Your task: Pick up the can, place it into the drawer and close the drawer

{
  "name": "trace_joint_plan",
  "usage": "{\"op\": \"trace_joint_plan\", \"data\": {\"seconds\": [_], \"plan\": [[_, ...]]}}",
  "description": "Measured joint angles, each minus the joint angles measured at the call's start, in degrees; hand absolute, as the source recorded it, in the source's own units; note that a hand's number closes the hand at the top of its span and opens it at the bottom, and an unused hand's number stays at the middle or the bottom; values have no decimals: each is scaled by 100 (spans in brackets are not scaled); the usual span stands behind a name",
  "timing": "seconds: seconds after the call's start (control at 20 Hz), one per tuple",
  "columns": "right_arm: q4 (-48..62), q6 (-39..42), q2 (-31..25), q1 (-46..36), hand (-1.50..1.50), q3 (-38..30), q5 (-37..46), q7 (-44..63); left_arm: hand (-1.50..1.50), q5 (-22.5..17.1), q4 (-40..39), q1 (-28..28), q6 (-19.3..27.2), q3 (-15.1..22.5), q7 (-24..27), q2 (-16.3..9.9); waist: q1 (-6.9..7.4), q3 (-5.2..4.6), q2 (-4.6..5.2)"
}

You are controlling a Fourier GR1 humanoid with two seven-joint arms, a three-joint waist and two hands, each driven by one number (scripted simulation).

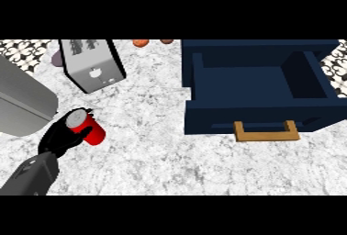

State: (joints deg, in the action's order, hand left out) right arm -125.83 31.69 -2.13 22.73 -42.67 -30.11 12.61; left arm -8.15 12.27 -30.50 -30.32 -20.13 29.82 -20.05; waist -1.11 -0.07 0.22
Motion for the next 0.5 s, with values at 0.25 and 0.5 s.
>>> {"op": "trace_joint_plan", "data": {"seconds": [0.25,0.5], "plan": [[-119,102,105,121,-150,-24,-111,13,150,-56,-20,-218,-298,8,-154,60,-18,-1,5],[-272,3,140,244,-150,39,-183,116,150,-94,276,-323,-498,80,-224,137,17,1,-11]]}}
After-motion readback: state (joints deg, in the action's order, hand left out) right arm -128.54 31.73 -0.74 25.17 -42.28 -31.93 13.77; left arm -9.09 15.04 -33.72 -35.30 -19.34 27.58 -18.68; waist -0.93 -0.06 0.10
